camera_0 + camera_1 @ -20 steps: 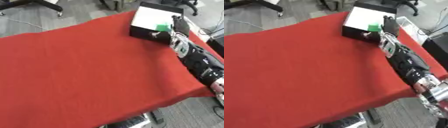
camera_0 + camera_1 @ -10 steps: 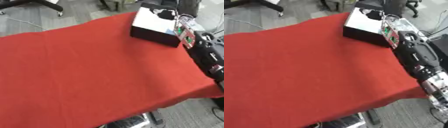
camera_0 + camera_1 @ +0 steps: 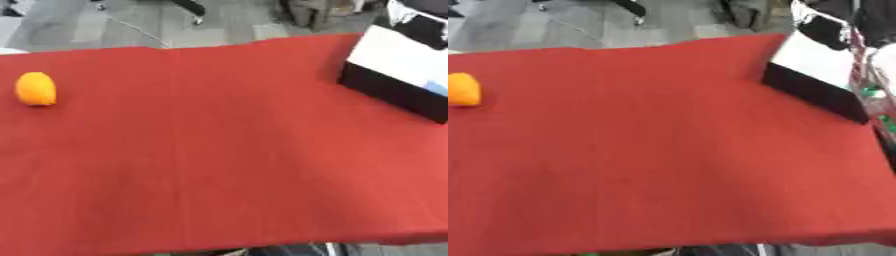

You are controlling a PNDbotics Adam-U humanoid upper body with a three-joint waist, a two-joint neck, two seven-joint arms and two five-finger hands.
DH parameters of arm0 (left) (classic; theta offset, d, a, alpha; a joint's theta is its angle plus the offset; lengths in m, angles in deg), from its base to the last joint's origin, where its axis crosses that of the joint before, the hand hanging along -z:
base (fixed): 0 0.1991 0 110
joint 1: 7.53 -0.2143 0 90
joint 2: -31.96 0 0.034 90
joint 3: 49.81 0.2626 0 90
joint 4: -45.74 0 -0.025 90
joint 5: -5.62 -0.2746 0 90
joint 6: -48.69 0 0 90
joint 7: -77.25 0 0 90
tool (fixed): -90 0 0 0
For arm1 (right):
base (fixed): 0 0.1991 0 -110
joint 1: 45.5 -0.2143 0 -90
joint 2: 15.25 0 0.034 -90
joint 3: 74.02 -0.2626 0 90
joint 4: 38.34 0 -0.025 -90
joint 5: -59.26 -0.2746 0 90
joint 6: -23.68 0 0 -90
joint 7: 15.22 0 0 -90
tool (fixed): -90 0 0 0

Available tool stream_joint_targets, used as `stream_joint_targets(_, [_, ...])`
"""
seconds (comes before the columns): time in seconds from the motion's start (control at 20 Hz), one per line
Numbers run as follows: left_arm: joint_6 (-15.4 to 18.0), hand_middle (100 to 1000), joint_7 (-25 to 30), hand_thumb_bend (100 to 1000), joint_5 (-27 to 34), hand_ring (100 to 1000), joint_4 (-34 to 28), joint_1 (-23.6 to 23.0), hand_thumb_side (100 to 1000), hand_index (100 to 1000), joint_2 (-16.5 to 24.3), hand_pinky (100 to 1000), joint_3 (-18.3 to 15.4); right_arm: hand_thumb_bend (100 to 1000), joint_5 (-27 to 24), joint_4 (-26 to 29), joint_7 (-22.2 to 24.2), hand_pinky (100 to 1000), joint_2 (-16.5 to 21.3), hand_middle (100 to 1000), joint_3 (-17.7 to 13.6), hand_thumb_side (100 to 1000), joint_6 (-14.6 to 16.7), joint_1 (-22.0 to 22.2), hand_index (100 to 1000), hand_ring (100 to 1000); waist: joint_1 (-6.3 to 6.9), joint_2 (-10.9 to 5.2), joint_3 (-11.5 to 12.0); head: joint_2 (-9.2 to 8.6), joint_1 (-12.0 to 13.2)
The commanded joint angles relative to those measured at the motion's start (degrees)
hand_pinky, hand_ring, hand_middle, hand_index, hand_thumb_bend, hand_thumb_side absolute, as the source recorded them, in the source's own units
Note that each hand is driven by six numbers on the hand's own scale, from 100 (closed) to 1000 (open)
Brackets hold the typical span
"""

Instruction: Pick up the objects with one hand, pass them to the other hand, and then place them into the box on the other side of the table.

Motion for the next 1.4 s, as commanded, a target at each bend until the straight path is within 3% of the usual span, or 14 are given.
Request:
stream_joint_targets(0.05, [2.2, 676, -3.4, 427, -10.0, 680, 9.2, 4.1, 510, 805, 6.4, 767, 2.0, 278, 1.8, 3.1, -0.3, 808, -4.5, 806, 3.3, 627, 7.3, -0.2, 909, 819, 0.03, -1.13, -0.7, -0.15, 5.8])
stream_joint_targets(0.3, [5.7, 714, -10.5, 593, -31.1, 705, 26.8, 12.6, 474, 834, 9.7, 764, 6.7, 251, -1.7, 3.2, -2.2, 764, -10.3, 773, 6.8, 629, 10.4, 1.5, 880, 802, -0.54, -0.82, -2.7, -0.15, 8.8])
stream_joint_targets(0.45, [4.2, 719, -15.5, 635, -41.9, 709, 35.3, 16.4, 503, 834, 9.4, 761, 7.4, 243, -3.1, 3.2, -3.2, 746, -12.4, 760, 7.6, 625, 10.3, 2.2, 868, 794, -1.09, -0.26, -4.0, -0.15, 9.9])
stream_joint_targets(0.6, [2.2, 711, -19.9, 632, -47.3, 703, 40.9, 18.5, 498, 825, 8.8, 757, 7.3, 241, -3.9, 3.2, -4.0, 737, -13.5, 754, 7.8, 622, 9.9, 2.7, 861, 791, -1.51, 0.25, -5.3, -0.15, 10.4])
stream_joint_targets(0.85, [-0.7, 682, -26.0, 577, -49.1, 677, 44.3, 19.9, 455, 795, 8.7, 742, 7.0, 238, -4.6, 3.2, -4.5, 727, -14.2, 746, 8.1, 619, 9.5, 3.1, 853, 787, -1.75, 1.11, -6.9, -0.15, 10.7])
stream_joint_targets(1.2, [-3.5, 678, -32.1, 521, -39.7, 665, 44.6, 20.8, 499, 783, 8.7, 744, 5.7, 248, -5.8, 3.2, -5.1, 707, -15.4, 730, 8.8, 607, 9.2, 3.1, 839, 780, -1.96, 3.66, -10.0, -0.15, 12.4])
stream_joint_targets(1.4, [-5.5, 671, -34.2, 495, -36.8, 656, 44.8, 20.9, 449, 779, 9.5, 741, 5.7, 254, -6.5, 3.2, -5.9, 696, -15.9, 720, 8.9, 600, 8.6, 3.4, 831, 776, -1.74, 5.35, -12.0, -0.15, 14.3])
